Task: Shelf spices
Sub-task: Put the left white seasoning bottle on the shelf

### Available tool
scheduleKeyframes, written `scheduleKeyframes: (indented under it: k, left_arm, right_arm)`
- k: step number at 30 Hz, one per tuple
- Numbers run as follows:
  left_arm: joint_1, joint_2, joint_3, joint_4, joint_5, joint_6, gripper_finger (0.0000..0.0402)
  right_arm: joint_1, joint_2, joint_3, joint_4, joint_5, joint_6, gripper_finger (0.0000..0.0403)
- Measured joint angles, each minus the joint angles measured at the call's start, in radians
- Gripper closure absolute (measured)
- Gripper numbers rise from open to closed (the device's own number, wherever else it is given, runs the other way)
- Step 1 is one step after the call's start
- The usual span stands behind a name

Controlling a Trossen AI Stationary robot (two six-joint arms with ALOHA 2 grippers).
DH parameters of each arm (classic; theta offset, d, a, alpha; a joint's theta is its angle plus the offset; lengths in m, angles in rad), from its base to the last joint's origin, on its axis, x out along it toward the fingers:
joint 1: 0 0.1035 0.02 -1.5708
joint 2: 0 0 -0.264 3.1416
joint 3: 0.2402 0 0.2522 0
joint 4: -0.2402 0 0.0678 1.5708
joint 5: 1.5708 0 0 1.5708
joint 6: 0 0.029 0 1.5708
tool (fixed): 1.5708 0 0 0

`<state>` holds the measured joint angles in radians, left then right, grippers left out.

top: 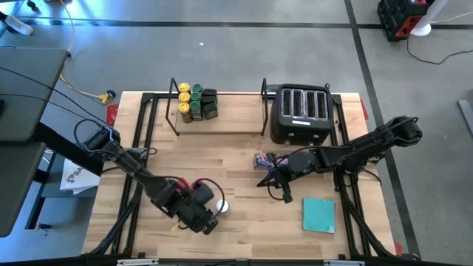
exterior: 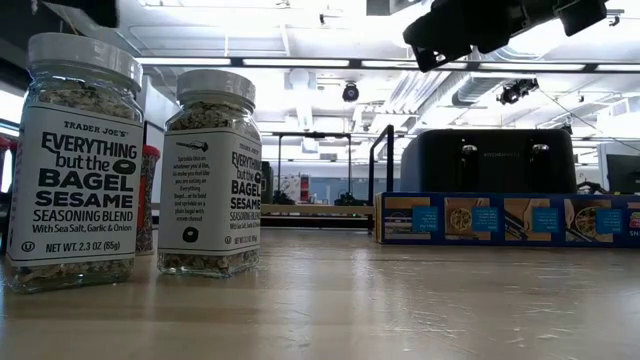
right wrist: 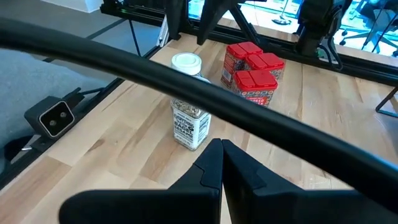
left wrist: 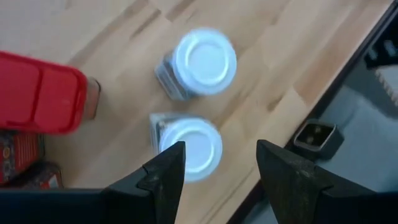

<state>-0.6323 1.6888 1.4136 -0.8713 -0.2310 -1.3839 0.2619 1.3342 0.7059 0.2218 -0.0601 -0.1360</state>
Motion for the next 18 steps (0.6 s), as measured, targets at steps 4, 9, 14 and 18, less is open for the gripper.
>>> scheduleKeyframes:
  k: [4, 9, 14, 18]
  left_arm:
    - [0.005, 0.000, 0.000, 0.002, -0.017, -0.033, 0.0208]
    - [0.013, 0.000, 0.000, -0.004, -0.081, -0.075, 0.0208]
    - [0.046, 0.000, 0.000, -0.014, 0.005, -0.054, 0.0184]
    - [0.047, 0.000, 0.000, -0.033, 0.028, -0.056, 0.0139]
  right_arm:
    - [0.000, 0.000, 0.000, 0.000, 0.000, 0.004, 0.0403]
    - [0.000, 0.000, 0.000, 0.000, 0.000, 0.005, 0.0403]
    - [0.000, 0.000, 0.000, 0.000, 0.000, 0.005, 0.0403]
    - [0.000, 0.000, 0.000, 0.000, 0.000, 0.005, 0.0403]
